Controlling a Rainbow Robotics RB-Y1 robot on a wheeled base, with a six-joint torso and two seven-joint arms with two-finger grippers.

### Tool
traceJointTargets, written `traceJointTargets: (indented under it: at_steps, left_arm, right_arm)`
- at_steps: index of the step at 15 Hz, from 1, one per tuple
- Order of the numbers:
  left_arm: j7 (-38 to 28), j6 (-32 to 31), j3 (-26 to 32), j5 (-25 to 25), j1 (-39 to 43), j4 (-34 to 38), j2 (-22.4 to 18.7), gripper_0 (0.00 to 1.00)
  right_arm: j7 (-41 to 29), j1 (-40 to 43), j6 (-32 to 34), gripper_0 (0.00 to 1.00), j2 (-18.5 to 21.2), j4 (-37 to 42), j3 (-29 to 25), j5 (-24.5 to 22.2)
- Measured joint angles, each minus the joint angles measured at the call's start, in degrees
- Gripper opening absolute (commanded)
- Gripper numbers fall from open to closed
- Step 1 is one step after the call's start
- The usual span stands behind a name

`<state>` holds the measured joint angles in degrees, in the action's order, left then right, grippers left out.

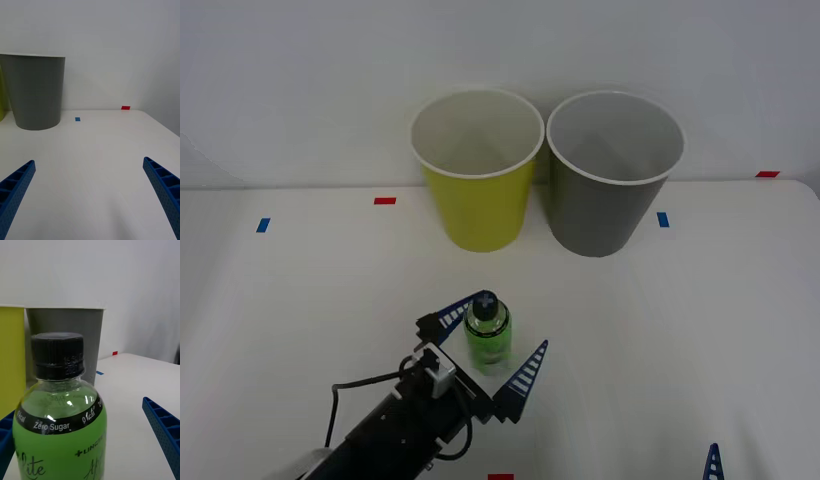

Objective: Put cans in the gray bin and PET bottles in the light green bin.

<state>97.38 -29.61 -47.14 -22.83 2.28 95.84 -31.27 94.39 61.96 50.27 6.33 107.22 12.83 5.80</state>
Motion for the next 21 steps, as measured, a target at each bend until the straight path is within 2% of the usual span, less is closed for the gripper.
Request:
traceJointTargets:
  at_steps: [6, 7, 8, 9, 10, 11, 19, 21]
  left_arm:
    - [0.18, 0.13, -1.11, -0.53, -3.1, -2.81, 1.19, 1.0]
    - [0.18, 0.22, -1.11, -0.55, -3.2, -2.84, 1.33, 0.92]
    - [0.18, 0.4, -1.11, -0.58, -3.41, -2.85, 1.42, 0.46]
    - [0.18, 0.66, -1.07, -0.71, -3.66, -2.85, 1.42, 0.19]
    - [0.2, 0.79, -1.01, -0.8, -3.85, -2.86, 1.37, 0.07]
    - [0.24, 0.85, -0.9, -0.83, -3.96, -2.86, 1.34, 0.02]
    - [0.22, 1.0, -0.01, -0.28, -4.03, -2.69, -0.35, 0.0]
    - [0.16, 2.81, 0.53, -0.05, -3.98, -1.16, -1.46, 0.0]
  right_arm:
    - [0.0, 0.0, 0.0, 1.0, 0.0, 0.0, 0.0, 0.0]
    - [0.0, 0.0, 0.0, 1.0, 0.0, 0.0, 0.0, 0.0]
    - [0.0, 0.0, 0.0, 1.0, 0.0, 0.0, 0.0, 0.0]
    - [0.0, 0.0, 0.0, 1.0, 0.0, 0.0, 0.0, 0.0]
    - [0.0, 0.0, 0.0, 1.0, 0.0, 0.0, 0.0, 0.0]
    - [0.0, 0.0, 0.0, 1.0, 0.0, 0.0, 0.0, 0.0]
    - [0.0, 0.0, 0.0, 1.0, 0.0, 0.0, 0.0, 0.0]
    - [0.0, 0.0, 0.0, 1.0, 0.0, 0.0, 0.0, 0.0]
